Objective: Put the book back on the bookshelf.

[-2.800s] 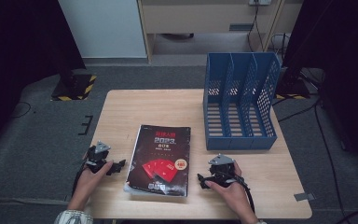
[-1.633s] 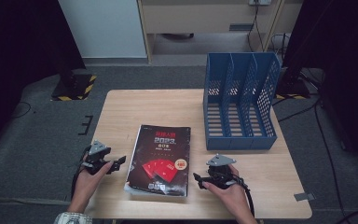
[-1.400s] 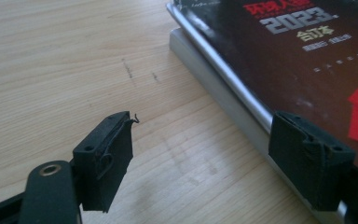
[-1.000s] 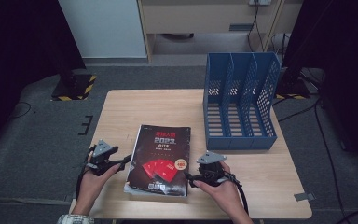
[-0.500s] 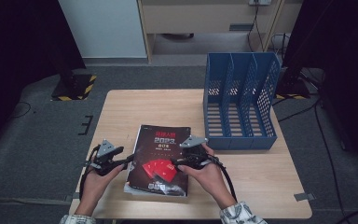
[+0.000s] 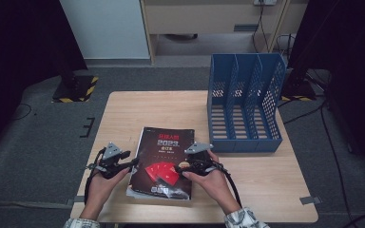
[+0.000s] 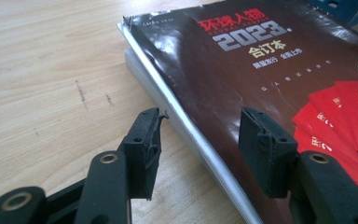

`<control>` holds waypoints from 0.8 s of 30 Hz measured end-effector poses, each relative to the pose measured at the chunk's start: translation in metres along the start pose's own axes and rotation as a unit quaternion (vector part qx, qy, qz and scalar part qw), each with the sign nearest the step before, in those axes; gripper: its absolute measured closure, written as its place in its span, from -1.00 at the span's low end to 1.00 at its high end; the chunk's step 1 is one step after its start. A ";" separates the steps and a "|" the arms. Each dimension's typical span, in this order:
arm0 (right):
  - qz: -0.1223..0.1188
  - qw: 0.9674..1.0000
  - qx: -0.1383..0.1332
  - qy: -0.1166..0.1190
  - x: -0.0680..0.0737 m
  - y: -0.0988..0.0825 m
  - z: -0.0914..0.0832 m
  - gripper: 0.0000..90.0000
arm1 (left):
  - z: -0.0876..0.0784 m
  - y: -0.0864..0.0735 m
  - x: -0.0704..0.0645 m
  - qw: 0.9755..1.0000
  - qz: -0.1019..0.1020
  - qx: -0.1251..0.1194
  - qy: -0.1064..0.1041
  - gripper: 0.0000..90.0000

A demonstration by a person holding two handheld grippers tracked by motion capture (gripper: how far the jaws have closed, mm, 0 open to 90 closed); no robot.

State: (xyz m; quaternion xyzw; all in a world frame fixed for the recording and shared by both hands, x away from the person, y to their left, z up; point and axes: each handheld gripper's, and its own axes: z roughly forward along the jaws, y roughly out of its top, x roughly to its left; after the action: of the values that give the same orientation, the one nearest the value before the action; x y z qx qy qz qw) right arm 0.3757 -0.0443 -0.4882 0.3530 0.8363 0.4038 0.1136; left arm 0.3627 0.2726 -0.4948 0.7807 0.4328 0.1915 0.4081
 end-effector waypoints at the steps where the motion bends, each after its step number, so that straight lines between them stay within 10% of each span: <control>1: -0.001 1.000 0.001 0.001 0.000 0.000 0.001 -0.65 | 0.001 0.000 0.000 1.000 0.000 0.002 -0.002 0.08; 16: 0.020 1.000 0.020 0.003 -0.010 -0.014 0.010 -0.82 | 0.013 -0.003 -0.006 0.999 -0.009 0.023 -0.034 0.04; 24: 0.069 0.997 0.012 0.032 -0.021 -0.021 0.016 -0.85 | 0.012 -0.003 -0.006 0.999 -0.002 0.024 -0.034 0.03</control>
State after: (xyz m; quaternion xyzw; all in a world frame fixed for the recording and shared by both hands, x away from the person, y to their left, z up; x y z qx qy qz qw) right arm 0.3886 -0.0579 -0.5165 0.3975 0.8180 0.4121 0.0545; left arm 0.3655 0.2625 -0.5043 0.7953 0.4251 0.1536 0.4040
